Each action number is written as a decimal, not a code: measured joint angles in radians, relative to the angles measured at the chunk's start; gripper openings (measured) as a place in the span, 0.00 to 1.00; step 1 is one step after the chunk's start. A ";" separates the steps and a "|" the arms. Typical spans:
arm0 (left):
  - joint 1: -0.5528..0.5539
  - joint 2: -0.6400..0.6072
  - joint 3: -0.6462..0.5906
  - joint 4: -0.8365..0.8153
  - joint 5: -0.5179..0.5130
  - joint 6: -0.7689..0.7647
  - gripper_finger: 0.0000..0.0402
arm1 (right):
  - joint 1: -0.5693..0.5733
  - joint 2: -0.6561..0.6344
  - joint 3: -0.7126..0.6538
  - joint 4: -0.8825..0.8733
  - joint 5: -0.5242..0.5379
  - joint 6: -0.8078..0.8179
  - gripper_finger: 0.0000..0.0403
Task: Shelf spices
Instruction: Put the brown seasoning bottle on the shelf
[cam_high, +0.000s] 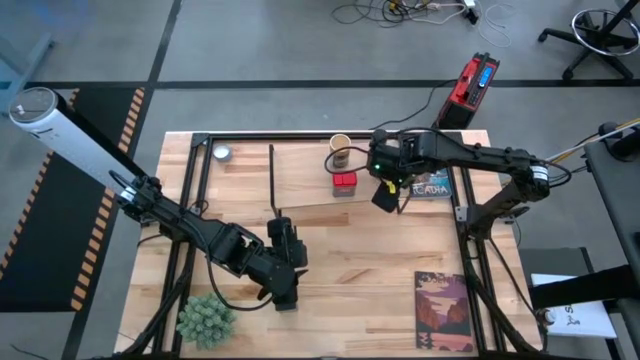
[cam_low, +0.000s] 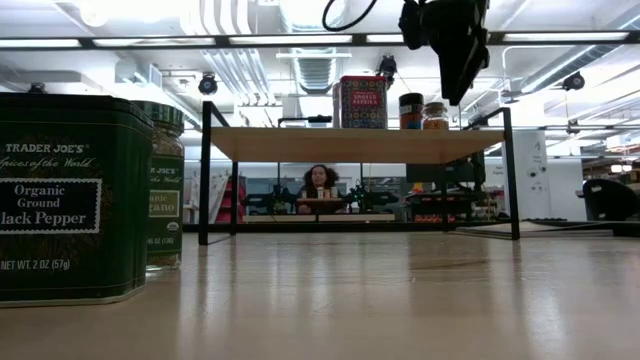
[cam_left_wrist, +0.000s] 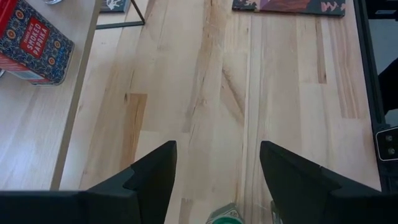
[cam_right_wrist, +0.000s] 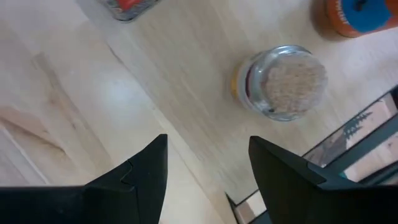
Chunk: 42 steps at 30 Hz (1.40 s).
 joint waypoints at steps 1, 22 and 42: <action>0.000 0.000 0.000 0.000 0.000 0.000 0.55 | 0.003 0.000 0.000 0.003 0.000 -0.001 0.49; 0.000 0.000 0.000 0.000 0.000 0.000 0.56 | 0.011 0.008 -0.050 0.122 0.003 -0.160 0.49; -0.001 0.000 0.000 -0.002 0.006 0.003 0.57 | 0.018 0.128 -0.053 0.219 0.141 -0.292 0.49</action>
